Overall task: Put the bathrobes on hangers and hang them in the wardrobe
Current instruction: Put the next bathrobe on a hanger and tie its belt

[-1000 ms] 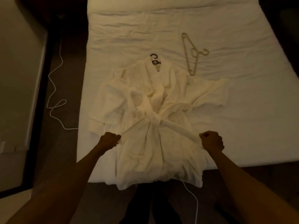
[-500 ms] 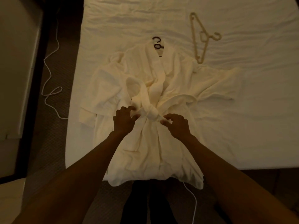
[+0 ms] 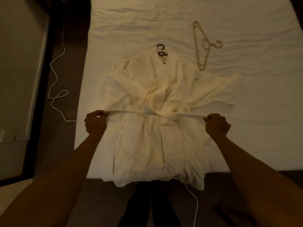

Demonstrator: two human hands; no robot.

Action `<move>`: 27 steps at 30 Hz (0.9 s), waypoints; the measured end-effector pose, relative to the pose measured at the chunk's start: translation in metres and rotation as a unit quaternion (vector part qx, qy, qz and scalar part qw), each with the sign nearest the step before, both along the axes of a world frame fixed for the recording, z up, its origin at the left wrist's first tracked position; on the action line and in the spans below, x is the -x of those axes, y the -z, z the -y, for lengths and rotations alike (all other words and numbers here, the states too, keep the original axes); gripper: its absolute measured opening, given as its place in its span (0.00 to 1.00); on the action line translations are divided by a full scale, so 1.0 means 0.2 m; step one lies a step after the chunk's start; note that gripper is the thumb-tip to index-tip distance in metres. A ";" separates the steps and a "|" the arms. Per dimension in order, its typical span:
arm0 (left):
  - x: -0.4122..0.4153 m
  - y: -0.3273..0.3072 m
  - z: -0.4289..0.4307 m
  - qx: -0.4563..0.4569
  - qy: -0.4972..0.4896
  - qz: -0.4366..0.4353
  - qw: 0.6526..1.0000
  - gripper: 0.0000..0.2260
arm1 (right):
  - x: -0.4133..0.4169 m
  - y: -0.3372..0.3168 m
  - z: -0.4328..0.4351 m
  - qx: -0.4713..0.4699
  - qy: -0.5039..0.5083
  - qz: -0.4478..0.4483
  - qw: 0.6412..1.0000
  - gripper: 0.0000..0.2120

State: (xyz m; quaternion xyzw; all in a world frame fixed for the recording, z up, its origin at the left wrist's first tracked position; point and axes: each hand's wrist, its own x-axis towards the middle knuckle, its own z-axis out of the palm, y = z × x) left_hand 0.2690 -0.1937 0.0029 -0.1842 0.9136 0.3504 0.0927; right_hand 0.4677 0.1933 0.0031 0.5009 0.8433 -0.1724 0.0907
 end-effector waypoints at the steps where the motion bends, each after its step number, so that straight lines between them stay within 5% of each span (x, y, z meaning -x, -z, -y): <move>1: 0.03 0.01 0.05 0.040 -0.011 0.019 0.999 0.12 | -0.02 -0.01 -0.03 -0.015 0.024 0.011 1.000 0.10; 5: 0.04 0.06 0.11 0.218 0.094 0.089 0.967 0.15 | -0.04 0.01 -0.05 0.015 -0.020 0.052 0.998 0.11; 9: -0.10 0.06 -0.12 0.183 0.263 0.052 0.946 0.20 | 0.06 0.05 0.10 0.097 -0.186 0.044 0.977 0.27; 12: -0.18 0.15 -0.24 0.163 0.334 0.074 0.925 0.18 | 0.12 0.12 0.25 0.127 -0.264 -0.004 0.956 0.23; 20: -0.16 0.31 -0.22 0.087 0.343 0.063 0.933 0.17 | 0.17 0.30 0.41 0.067 -0.323 0.003 0.944 0.25; 27: -0.08 0.34 -0.23 0.101 0.353 0.087 0.926 0.21 | 0.21 0.34 0.41 -0.015 -0.373 0.041 0.927 0.13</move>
